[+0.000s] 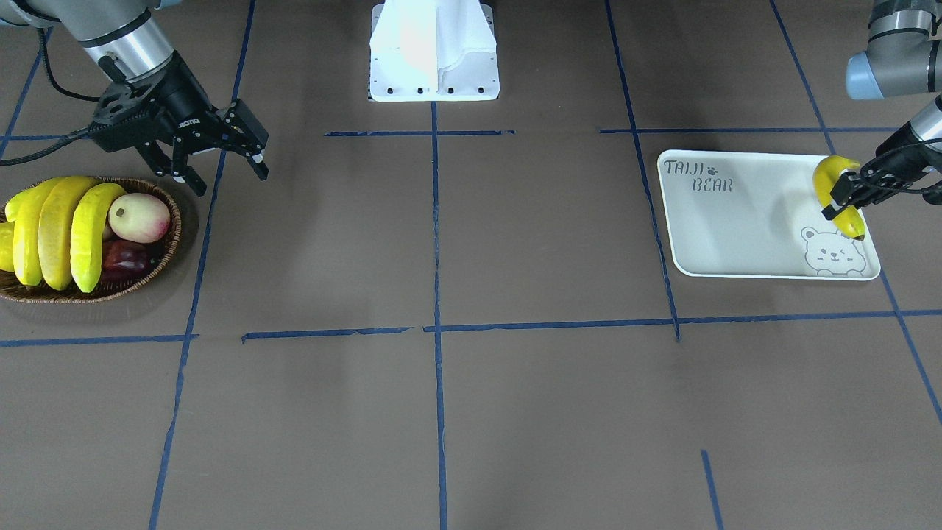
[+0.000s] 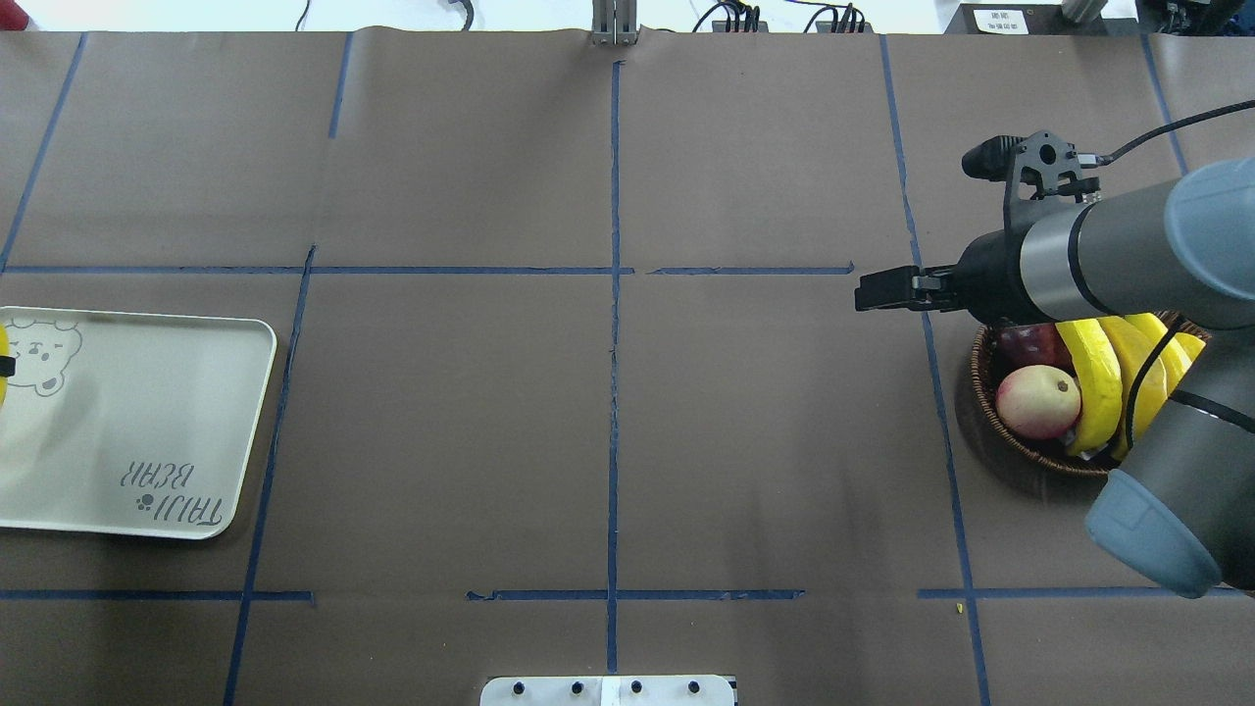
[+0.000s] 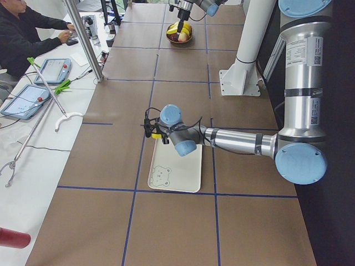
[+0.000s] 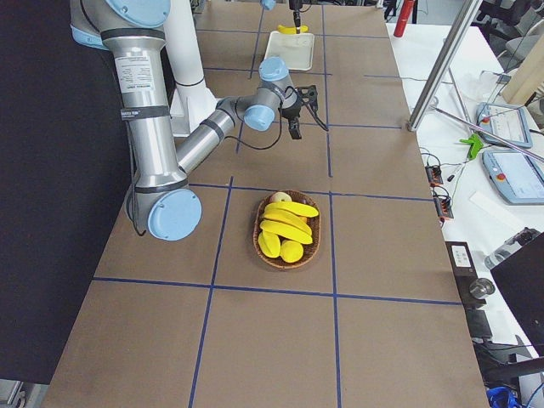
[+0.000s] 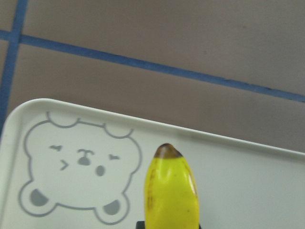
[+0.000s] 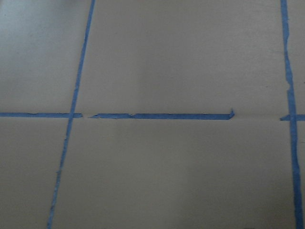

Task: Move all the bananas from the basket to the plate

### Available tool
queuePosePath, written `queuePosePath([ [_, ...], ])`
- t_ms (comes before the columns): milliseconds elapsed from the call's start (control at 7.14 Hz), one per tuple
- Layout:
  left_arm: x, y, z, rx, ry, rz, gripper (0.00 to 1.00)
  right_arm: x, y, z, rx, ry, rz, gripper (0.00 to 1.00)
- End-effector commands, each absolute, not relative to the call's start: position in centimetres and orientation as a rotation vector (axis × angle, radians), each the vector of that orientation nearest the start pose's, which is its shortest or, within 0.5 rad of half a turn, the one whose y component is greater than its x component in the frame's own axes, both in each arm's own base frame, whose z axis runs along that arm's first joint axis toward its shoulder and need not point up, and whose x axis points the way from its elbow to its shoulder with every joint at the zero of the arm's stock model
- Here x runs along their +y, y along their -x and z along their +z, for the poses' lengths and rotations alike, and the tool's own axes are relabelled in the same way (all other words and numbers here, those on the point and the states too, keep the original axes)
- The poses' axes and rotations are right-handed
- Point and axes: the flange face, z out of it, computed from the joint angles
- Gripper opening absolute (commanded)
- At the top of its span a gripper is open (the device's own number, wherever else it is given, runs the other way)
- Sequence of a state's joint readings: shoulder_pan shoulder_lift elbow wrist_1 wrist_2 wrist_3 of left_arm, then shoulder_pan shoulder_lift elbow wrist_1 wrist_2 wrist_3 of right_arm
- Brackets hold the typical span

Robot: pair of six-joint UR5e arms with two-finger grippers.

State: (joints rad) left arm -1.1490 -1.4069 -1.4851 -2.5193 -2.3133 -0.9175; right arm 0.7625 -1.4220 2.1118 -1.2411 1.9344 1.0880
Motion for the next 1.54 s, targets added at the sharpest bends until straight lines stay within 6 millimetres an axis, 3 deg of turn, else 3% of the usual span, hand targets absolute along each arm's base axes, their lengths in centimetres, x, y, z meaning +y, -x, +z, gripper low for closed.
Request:
queuePosePath([
  [0,-42.5,-11.9,67.7,0.961,-0.068,-0.209,0.0,-42.1,27.5,30.5,-1.009,-0.301,0.068,1.0],
  [420,-43.2,-12.4,66.5,0.981,-0.061,-0.234,0.02,-42.9,26.0,31.8,-0.985,-0.317,0.045,1.0],
  [700,-44.1,-12.9,66.2,0.985,-0.058,-0.232,0.99,-43.0,25.3,32.4,-0.98,-0.307,0.046,1.0],
  [980,-44.6,-13.1,66.1,0.987,-0.058,-0.231,1.0,-43.1,25.0,33.6,-0.953,-0.321,0.007,1.0],
  [1120,-44.7,-13.2,65.7,0.993,-0.062,-0.227,1.0,-43.2,23.7,35.2,-0.933,-0.312,-0.001,1.0],
  [1400,-46.2,-14.5,61.8,1.089,0.004,-0.256,1.0,-41.8,19.1,41.7,-0.832,-0.309,-0.111,1.0],
])
